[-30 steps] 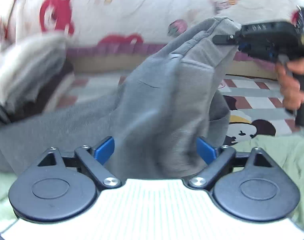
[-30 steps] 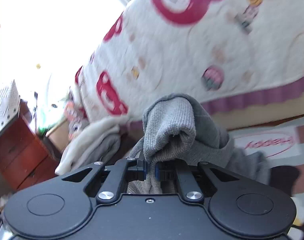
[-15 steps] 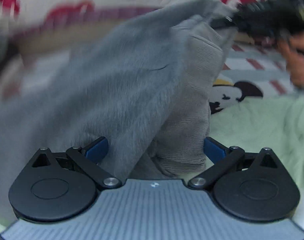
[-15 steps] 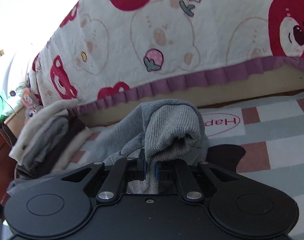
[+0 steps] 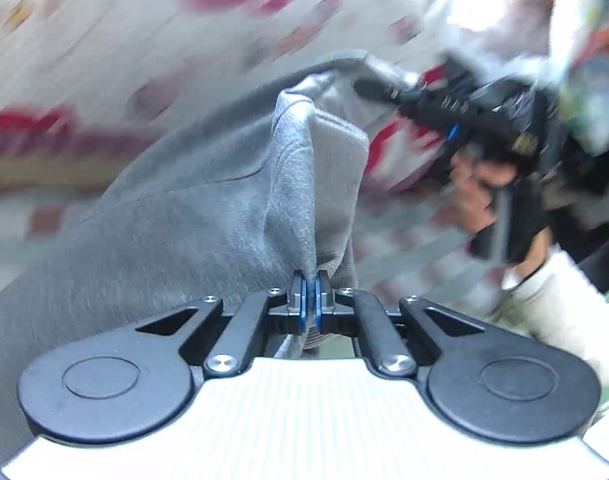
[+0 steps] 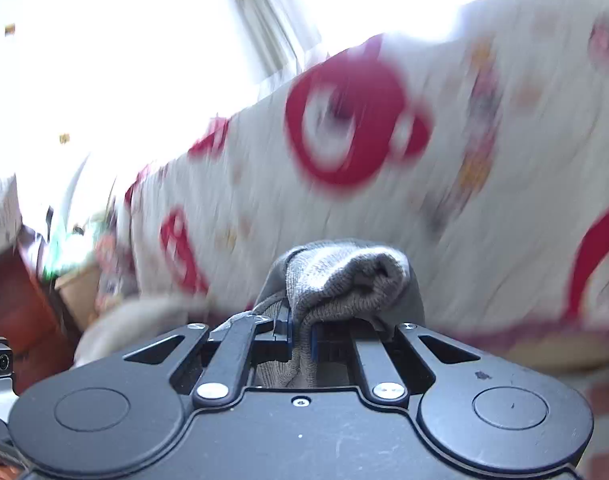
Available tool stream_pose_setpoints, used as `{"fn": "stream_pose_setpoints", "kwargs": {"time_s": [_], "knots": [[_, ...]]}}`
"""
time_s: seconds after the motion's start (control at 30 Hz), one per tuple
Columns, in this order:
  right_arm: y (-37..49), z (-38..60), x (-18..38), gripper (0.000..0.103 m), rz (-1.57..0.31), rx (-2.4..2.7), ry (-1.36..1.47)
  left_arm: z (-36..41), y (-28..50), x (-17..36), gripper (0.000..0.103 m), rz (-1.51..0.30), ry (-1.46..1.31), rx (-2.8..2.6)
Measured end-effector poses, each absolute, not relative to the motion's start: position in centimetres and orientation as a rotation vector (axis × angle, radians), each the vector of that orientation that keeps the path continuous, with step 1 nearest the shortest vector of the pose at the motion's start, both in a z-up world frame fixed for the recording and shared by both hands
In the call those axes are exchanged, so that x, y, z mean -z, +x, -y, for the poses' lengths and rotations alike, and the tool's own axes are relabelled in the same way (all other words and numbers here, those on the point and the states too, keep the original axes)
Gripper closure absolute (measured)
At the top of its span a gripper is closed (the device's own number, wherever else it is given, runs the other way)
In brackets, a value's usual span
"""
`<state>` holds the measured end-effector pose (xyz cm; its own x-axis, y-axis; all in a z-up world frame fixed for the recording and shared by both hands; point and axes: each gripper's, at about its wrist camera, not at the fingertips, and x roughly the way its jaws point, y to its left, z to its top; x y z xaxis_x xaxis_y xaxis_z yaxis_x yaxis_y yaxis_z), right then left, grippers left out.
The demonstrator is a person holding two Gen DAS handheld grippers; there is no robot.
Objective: Fold clothes
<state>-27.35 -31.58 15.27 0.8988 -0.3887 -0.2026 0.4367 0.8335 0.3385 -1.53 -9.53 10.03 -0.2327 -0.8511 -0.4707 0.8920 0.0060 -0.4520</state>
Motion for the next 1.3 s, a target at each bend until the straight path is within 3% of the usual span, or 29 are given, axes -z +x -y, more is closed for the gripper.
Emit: {"fn": "stream_pose_setpoints", "kwargs": {"time_s": [0.1,0.23,0.27,0.3,0.33,0.37,0.47,0.6,0.7,0.83,0.97,1.3], "knots": [[-34.0,33.4,-19.9,0.093,-0.100,0.575,0.359,14.6,-4.1,-13.5,0.100,-0.839,-0.058,1.827],[-42.1,36.6,-21.2,0.093,-0.170,0.860,0.323,23.0,-10.1,-12.9,0.096,-0.986,-0.205,2.050],[-43.4,37.8,-20.1,0.093,-0.237,0.925,0.303,24.9,-12.1,-11.9,0.085,-1.005,-0.192,2.035],[-44.5,39.2,-18.2,0.090,-0.334,0.986,0.302,26.3,-13.8,-10.6,0.054,-1.014,-0.159,2.002],[-45.4,40.9,-15.3,0.083,-0.475,1.040,0.330,27.4,-15.1,-8.9,0.040,-1.010,-0.106,1.946],[-46.3,42.6,-12.3,0.074,-0.617,1.091,0.358,27.4,-15.5,-7.3,0.034,-1.011,-0.051,1.881],[-48.5,43.7,-3.2,0.068,-0.955,1.359,0.404,24.3,-13.2,-2.1,0.035,-1.023,0.122,1.656],[-48.6,39.7,2.0,0.068,-0.894,1.235,0.456,19.9,-9.9,4.3,0.035,-1.020,0.317,1.334],[-46.3,37.6,4.5,0.067,-0.816,1.090,0.571,13.2,-4.3,6.1,0.035,-0.981,0.329,1.006],[-40.2,34.8,5.3,0.067,-0.752,0.883,0.586,4.2,0.7,6.0,0.034,-0.922,0.267,0.717],[-32.5,32.2,4.6,0.060,-0.717,0.628,0.563,-2.8,4.4,5.5,0.032,-0.879,0.253,0.540],[-16.8,21.6,4.5,0.059,-0.787,0.108,0.460,-8.5,5.5,7.9,0.027,-0.951,0.134,0.477]]}}
